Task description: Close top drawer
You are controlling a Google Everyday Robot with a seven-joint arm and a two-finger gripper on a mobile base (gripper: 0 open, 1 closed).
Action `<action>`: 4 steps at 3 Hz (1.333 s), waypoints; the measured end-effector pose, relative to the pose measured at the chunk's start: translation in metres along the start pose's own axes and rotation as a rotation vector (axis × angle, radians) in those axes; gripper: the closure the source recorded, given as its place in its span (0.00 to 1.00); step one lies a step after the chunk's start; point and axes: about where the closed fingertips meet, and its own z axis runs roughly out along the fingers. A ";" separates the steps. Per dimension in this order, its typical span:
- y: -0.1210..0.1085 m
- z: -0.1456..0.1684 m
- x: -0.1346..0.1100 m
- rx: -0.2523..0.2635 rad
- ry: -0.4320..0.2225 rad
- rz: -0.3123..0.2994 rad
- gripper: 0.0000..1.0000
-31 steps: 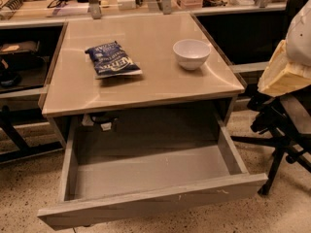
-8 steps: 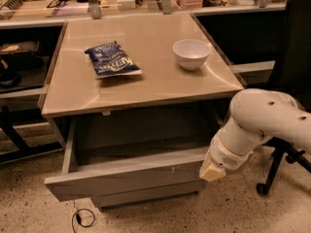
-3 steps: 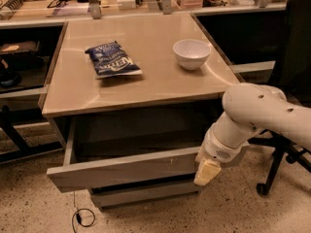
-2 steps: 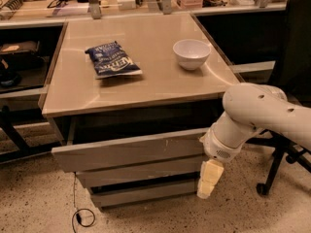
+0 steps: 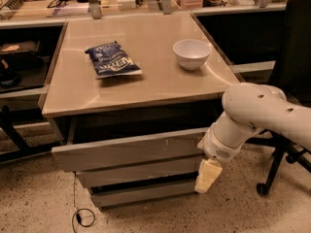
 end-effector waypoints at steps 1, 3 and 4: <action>0.000 0.000 0.000 0.000 0.000 0.000 0.42; -0.011 -0.003 -0.008 0.023 0.008 -0.008 0.88; -0.035 -0.005 -0.020 0.050 0.018 -0.021 1.00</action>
Offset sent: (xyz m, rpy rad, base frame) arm 0.0000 0.0000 0.0000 0.0000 0.0000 0.0000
